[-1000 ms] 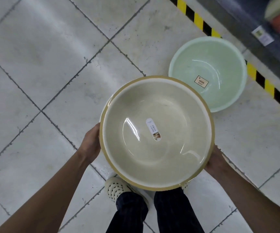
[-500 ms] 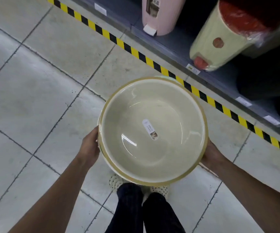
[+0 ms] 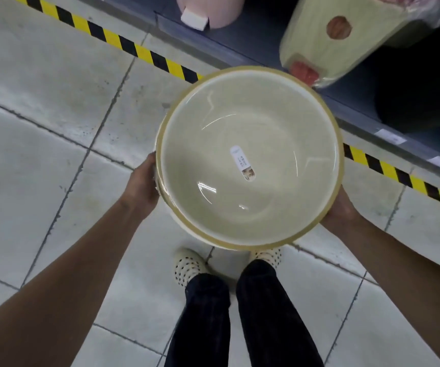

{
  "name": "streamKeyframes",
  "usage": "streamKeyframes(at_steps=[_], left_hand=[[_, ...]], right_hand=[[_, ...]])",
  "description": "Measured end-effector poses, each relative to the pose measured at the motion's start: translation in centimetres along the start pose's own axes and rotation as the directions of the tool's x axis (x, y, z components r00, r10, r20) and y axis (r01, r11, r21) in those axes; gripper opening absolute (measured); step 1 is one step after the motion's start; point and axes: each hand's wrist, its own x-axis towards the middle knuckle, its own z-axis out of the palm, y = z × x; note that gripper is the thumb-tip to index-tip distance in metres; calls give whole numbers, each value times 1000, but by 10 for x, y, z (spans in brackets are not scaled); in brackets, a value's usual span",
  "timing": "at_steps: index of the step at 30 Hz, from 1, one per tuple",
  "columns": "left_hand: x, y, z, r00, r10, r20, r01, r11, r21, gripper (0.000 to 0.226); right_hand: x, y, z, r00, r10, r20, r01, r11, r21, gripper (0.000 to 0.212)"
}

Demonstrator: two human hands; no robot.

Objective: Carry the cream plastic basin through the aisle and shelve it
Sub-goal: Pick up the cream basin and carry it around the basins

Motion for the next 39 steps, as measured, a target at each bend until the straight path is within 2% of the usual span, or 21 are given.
streamKeyframes(at_steps=[2,5,11,13,15,18,22,26,29,36,39], left_hand=[[21,-3,4,1000,-9,15,9,1000,13,58],[45,-8,9,1000,-13,27,13,1000,25,61],[84,-22,22,999,-36,1,35,999,26,62],[96,-30,23,999,-41,-3,41,998,42,50],[104,-38,23,999,-39,26,38,997,64,39],[112,-49,22,997,-36,75,31,997,75,44],[115,-62,19,997,-9,73,3,996,87,38],[113,-68,14,997,0,71,-9,992,128,40],[113,-68,20,995,20,100,-36,987,158,43],[115,-61,25,986,32,166,-58,986,158,41],[107,-59,26,981,43,188,-72,986,152,40]], right_hand=[[21,6,-6,1000,-22,6,22,1000,-20,45],[49,15,-16,999,-41,12,42,999,-32,32],[97,33,-32,1000,-8,-17,6,998,-69,41],[111,40,-35,999,28,-36,-30,998,-55,37],[122,44,-34,998,53,-33,-54,998,-39,44],[135,51,-36,998,61,17,-60,998,-33,50],[149,65,-47,997,67,24,-66,997,-33,51],[155,66,-54,995,78,56,-74,995,-69,40],[160,63,-54,994,75,82,-69,995,-69,51],[167,64,-53,994,52,92,-42,993,-109,56],[162,59,-52,996,65,57,-54,984,-169,46]])
